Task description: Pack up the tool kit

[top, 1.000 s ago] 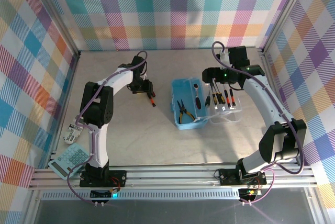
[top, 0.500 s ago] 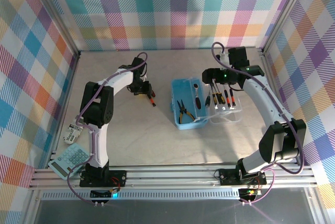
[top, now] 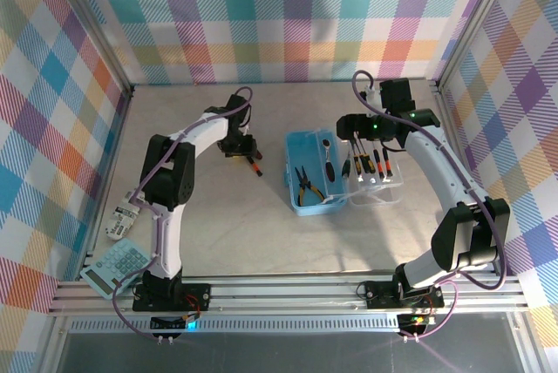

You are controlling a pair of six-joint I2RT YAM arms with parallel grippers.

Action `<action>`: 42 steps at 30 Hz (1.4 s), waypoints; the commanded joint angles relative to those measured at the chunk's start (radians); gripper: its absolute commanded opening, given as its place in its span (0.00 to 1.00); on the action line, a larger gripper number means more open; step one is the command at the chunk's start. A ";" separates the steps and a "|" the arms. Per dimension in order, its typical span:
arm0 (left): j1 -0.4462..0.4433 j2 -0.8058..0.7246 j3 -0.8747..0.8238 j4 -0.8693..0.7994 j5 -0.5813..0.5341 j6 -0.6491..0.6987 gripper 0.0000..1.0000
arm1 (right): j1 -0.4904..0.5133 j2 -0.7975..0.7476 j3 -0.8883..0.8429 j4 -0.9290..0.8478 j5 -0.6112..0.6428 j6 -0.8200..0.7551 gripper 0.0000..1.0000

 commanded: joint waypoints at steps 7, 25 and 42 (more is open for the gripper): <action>-0.047 0.061 -0.031 -0.078 -0.081 0.021 0.41 | 0.001 -0.020 0.002 -0.017 -0.006 -0.016 0.92; -0.016 -0.178 -0.225 -0.027 0.058 0.038 0.00 | 0.003 -0.037 0.022 -0.025 -0.053 -0.014 0.92; -0.047 -0.451 -0.202 0.525 0.754 -0.308 0.00 | 0.109 -0.088 -0.086 0.237 -0.435 0.127 0.99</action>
